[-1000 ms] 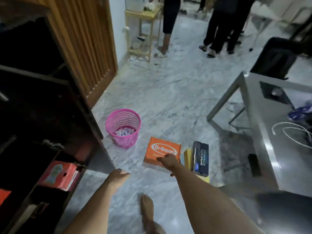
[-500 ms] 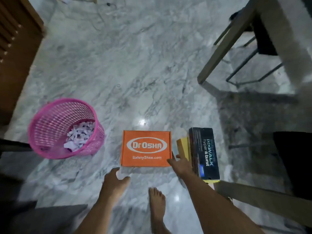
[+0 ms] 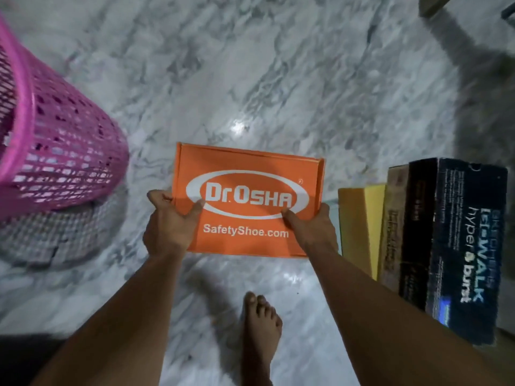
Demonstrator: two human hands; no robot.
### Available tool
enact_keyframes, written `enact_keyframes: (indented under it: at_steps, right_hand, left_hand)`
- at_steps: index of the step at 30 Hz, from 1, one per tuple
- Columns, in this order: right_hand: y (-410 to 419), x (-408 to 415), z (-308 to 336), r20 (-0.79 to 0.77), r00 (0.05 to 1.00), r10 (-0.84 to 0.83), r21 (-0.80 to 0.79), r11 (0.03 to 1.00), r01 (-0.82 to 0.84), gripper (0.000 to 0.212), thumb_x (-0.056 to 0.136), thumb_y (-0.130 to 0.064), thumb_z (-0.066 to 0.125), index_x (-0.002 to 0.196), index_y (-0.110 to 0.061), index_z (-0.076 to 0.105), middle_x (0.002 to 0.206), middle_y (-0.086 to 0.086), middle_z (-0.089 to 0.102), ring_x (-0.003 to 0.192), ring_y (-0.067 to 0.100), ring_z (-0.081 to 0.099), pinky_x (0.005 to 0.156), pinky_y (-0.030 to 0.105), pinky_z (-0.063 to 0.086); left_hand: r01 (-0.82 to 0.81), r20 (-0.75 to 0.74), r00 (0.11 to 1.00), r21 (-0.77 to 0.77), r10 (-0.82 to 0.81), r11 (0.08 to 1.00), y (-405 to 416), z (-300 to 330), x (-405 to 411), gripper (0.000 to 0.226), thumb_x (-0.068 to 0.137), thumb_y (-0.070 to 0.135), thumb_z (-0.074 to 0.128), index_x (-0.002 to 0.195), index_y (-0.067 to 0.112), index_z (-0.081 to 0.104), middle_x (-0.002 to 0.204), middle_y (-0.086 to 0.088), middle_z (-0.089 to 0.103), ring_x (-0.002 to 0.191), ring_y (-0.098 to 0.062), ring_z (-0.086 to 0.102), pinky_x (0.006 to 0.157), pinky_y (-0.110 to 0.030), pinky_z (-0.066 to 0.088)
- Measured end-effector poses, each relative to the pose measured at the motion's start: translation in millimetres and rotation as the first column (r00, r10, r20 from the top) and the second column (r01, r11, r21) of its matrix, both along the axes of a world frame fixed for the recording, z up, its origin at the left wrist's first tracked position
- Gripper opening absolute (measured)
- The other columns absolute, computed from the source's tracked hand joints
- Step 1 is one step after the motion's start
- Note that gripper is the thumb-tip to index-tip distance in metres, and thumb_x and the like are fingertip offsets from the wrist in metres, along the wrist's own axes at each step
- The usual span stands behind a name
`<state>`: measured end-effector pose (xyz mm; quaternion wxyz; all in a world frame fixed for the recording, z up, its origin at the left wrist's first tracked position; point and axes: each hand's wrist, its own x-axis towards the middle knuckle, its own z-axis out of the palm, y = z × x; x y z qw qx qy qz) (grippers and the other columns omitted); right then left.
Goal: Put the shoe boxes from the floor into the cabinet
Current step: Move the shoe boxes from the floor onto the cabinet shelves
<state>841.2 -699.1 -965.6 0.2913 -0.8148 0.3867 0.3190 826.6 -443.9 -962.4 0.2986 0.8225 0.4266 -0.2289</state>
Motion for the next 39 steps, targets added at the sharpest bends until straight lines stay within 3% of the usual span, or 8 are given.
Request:
enact_keyframes:
  at_steps: [4, 8, 14, 18, 26, 31, 35, 39]
  right_hand:
    - [-12.3, 8.2, -7.6, -0.016, 0.999, 0.037, 0.093, 0.995, -0.036, 0.099, 0.064, -0.077, 0.076, 0.143, -0.027, 0.042, 0.136, 0.001, 0.064, 0.117, 0.034, 0.066, 0.098, 0.054, 0.056]
    - [-21.1, 4.4, -15.6, -0.029, 0.999, 0.042, 0.178, 0.983, -0.036, 0.108, 0.051, -0.083, 0.077, 0.14, -0.031, 0.047, 0.131, -0.004, 0.068, 0.112, 0.029, 0.07, 0.093, 0.054, 0.059]
    - [-21.1, -39.9, 16.6, 0.042, 0.983, 0.178, 0.256, 0.949, -0.183, 0.092, 0.065, -0.071, 0.08, 0.142, -0.053, 0.032, 0.131, -0.011, 0.067, 0.11, 0.025, 0.071, 0.094, 0.054, 0.058]
    - [-9.2, -71.9, 64.3, 0.052, 0.993, 0.11, 0.29, 0.949, -0.12, 0.085, 0.068, -0.07, 0.078, 0.142, -0.046, 0.043, 0.132, -0.007, 0.068, 0.114, 0.024, 0.069, 0.098, 0.054, 0.057]
    - [6.8, -147.9, 244.6, 0.089, 0.99, 0.112, 0.411, 0.901, -0.139, 0.103, 0.063, -0.074, 0.082, 0.15, -0.038, 0.038, 0.137, -0.003, 0.065, 0.113, 0.026, 0.071, 0.095, 0.056, 0.058]
    - [10.0, -234.0, 358.3, 0.129, 0.976, 0.177, 0.443, 0.87, -0.216, 0.107, 0.058, -0.067, 0.089, 0.148, -0.031, 0.044, 0.133, 0.001, 0.068, 0.108, 0.025, 0.073, 0.09, 0.054, 0.061]
    - [61.5, -323.8, 482.5, 0.137, 0.951, 0.278, 0.466, 0.829, -0.31, 0.094, 0.059, -0.046, 0.092, 0.139, -0.018, 0.052, 0.126, 0.01, 0.07, 0.101, 0.026, 0.075, 0.085, 0.046, 0.063]
    - [117.1, -395.8, 560.1, 0.139, 0.867, 0.478, 0.559, 0.685, -0.467, 0.059, 0.08, -0.022, 0.087, 0.131, -0.014, 0.057, 0.117, 0.015, 0.072, 0.097, 0.031, 0.075, 0.079, 0.044, 0.063]
  left_hand:
    - [-0.096, -0.026, 0.995, -0.188, 0.093, 0.977, 20.3, -18.8, -2.0, 0.112, 0.058, 0.085, 0.072, 0.15, 0.035, 0.032, 0.136, -0.004, 0.067, 0.122, -0.036, 0.064, 0.105, -0.05, 0.048]
    - [-0.207, -0.035, 0.977, -0.386, 0.21, 0.899, 29.0, -23.3, -19.1, 0.07, 0.067, 0.066, 0.079, 0.125, 0.031, 0.067, 0.113, 0.004, 0.076, 0.102, -0.023, 0.072, 0.1, -0.049, 0.055]
    - [-0.222, -0.059, 0.974, -0.435, 0.218, 0.873, 41.3, 12.1, -83.4, 0.053, 0.08, 0.052, 0.079, 0.127, 0.034, 0.065, 0.115, 0.005, 0.074, 0.102, -0.02, 0.07, 0.097, -0.043, 0.053]
    - [-0.272, -0.043, 0.957, -0.486, 0.288, 0.831, 47.6, 60.6, -130.4, 0.042, 0.084, 0.047, 0.078, 0.122, 0.036, 0.065, 0.111, 0.005, 0.075, 0.098, -0.02, 0.073, 0.093, -0.044, 0.056]
    - [-0.266, 0.025, 0.939, -0.579, 0.343, 0.771, 66.7, 255.0, -235.1, 0.044, 0.086, 0.042, 0.077, 0.127, 0.032, 0.062, 0.113, 0.001, 0.074, 0.097, -0.022, 0.072, 0.082, -0.039, 0.059]
    - [-0.319, 0.02, 0.91, -0.602, 0.413, 0.732, 74.2, 406.9, -364.8, 0.047, 0.085, 0.041, 0.078, 0.128, 0.033, 0.061, 0.116, 0.0, 0.074, 0.104, -0.028, 0.071, 0.092, -0.048, 0.056]
    - [-0.493, -0.016, 0.797, -0.597, 0.604, 0.633, 78.0, 507.8, -497.7, 0.034, 0.085, 0.041, 0.078, 0.114, 0.04, 0.061, 0.106, 0.007, 0.072, 0.095, -0.022, 0.068, 0.073, -0.038, 0.054]
    - [-0.604, 0.0, 0.679, -0.568, 0.734, 0.559, 96.2, 578.8, -616.0, 0.026, 0.082, 0.043, 0.08, 0.102, 0.036, 0.064, 0.107, 0.001, 0.073, 0.094, -0.025, 0.069, 0.075, -0.045, 0.058]
